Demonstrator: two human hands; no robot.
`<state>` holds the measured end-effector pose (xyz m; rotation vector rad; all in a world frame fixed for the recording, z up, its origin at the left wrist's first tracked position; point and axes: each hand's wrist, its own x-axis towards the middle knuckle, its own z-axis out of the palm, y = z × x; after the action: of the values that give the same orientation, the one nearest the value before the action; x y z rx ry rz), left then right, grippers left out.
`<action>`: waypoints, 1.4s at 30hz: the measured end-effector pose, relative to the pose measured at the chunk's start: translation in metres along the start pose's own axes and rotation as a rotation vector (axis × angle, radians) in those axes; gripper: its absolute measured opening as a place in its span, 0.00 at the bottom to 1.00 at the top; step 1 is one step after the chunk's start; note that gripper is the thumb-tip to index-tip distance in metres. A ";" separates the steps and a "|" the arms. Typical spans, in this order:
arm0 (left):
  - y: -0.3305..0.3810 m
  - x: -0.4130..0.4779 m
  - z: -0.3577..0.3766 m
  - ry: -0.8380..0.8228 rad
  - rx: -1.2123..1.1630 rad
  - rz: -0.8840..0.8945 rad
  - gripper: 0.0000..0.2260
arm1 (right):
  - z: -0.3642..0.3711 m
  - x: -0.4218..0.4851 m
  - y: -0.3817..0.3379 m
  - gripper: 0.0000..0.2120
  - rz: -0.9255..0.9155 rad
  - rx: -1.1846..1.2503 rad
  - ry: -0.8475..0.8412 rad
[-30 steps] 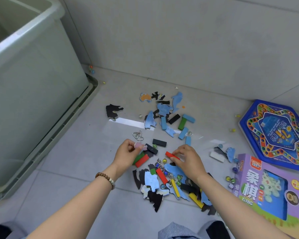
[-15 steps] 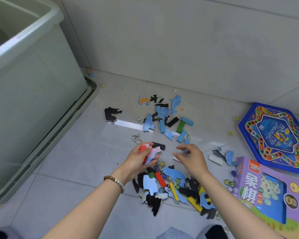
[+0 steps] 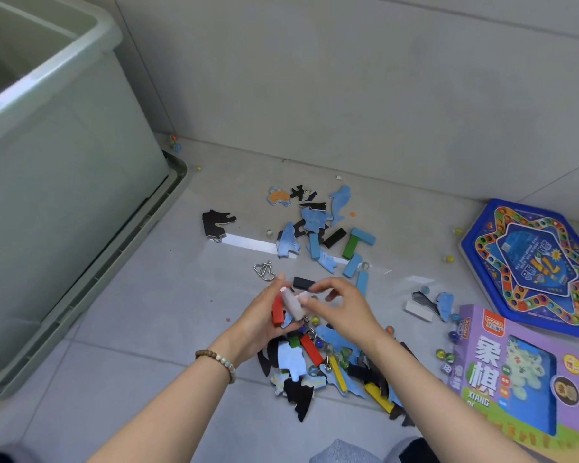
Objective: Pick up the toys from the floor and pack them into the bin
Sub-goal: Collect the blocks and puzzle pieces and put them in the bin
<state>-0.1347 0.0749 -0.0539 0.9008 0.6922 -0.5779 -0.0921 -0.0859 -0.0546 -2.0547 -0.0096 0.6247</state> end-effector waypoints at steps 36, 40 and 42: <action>0.022 -0.005 -0.038 0.106 -0.378 0.071 0.09 | 0.020 0.027 -0.024 0.09 0.111 0.047 0.167; 0.019 0.002 -0.014 -0.022 -0.278 0.035 0.14 | 0.008 0.012 -0.042 0.08 -0.026 0.053 -0.018; 0.019 0.007 0.000 -0.022 -0.265 0.036 0.14 | -0.006 0.012 -0.030 0.08 -0.010 0.052 0.071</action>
<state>-0.1171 0.0835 -0.0499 0.6580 0.7124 -0.4507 -0.0718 -0.0714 -0.0331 -2.0245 0.0373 0.5405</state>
